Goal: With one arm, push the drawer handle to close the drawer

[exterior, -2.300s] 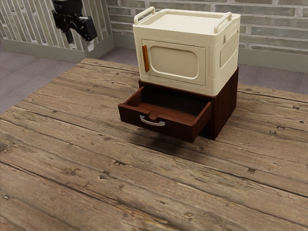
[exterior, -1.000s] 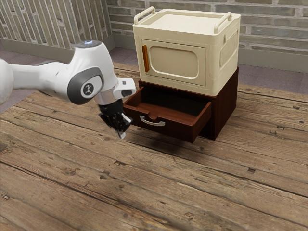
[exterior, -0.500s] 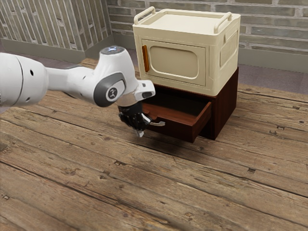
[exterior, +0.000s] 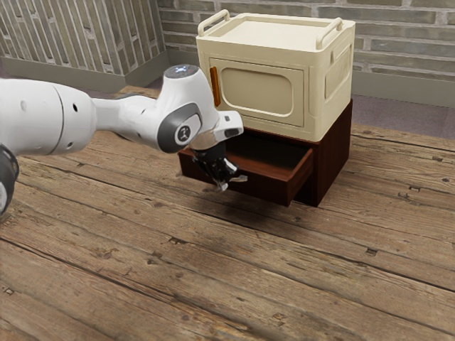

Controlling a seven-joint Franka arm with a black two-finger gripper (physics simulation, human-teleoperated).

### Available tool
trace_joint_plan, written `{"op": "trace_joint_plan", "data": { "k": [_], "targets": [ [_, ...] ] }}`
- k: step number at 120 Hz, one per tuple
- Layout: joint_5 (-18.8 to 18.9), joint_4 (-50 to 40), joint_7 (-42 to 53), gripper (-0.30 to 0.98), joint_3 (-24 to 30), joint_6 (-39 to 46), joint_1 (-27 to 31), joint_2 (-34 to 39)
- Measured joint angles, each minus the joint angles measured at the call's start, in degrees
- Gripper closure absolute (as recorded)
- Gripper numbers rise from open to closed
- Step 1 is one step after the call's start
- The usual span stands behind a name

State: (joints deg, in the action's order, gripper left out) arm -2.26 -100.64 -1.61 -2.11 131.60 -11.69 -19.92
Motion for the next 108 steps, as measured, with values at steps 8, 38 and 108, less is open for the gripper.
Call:
{"op": "trace_joint_plan", "data": {
  "k": [8,38,108],
  "targets": [
    [-0.03,1.53,0.34,0.79,0.00,0.06,0.05,-1.02],
    [-0.08,7.54,1.65,0.78,-0.09,0.10,0.18,-5.11],
    [-0.49,21.64,4.63,0.77,-0.43,-0.22,0.61,-15.12]
  ]
}}
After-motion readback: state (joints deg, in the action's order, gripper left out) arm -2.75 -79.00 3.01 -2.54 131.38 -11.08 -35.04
